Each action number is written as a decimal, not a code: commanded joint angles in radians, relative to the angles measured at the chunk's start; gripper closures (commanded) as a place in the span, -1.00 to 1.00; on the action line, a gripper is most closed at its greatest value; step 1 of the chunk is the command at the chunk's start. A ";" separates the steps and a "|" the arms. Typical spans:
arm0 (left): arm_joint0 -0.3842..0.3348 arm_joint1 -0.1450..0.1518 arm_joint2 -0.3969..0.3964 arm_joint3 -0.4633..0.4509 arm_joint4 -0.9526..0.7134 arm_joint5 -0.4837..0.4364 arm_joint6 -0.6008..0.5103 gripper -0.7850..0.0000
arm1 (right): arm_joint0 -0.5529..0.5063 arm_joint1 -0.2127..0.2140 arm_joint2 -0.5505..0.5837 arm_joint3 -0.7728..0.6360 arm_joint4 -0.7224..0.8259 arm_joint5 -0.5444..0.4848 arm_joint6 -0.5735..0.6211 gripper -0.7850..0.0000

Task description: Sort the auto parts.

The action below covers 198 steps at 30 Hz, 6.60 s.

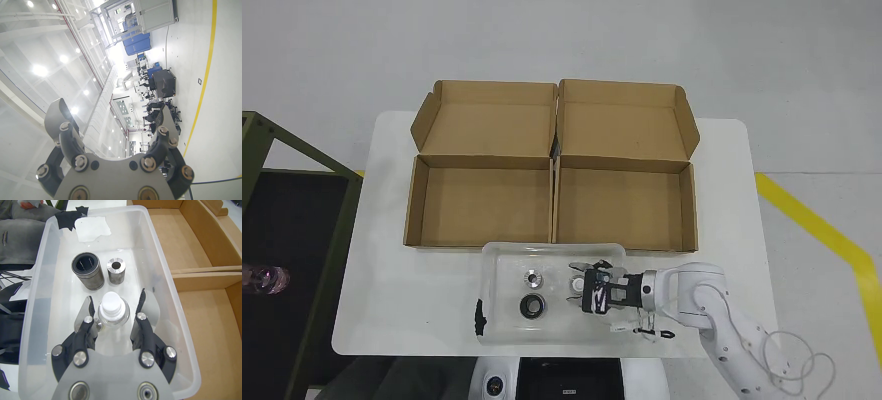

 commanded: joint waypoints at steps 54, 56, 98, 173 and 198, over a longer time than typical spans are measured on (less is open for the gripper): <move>0.000 0.000 0.000 0.000 0.000 0.000 0.000 -1.00 | 0.119 0.043 0.101 -0.188 0.012 -0.038 -0.303 1.00; 0.000 0.000 0.000 0.000 0.000 0.000 0.000 -1.00 | 0.135 0.043 0.102 -0.175 0.021 -0.033 -0.313 1.00; 0.000 0.000 0.000 0.000 0.000 0.000 0.000 -1.00 | 0.553 -0.034 -0.148 0.539 0.215 0.081 -0.254 1.00; 0.000 0.000 0.000 0.000 0.000 0.000 0.000 -1.00 | 0.226 0.058 -0.146 -0.119 0.292 -0.047 0.416 -1.00; 0.000 0.000 0.000 0.000 0.000 0.000 0.000 -1.00 | 0.268 0.099 -0.334 -0.109 0.228 0.075 0.618 -0.44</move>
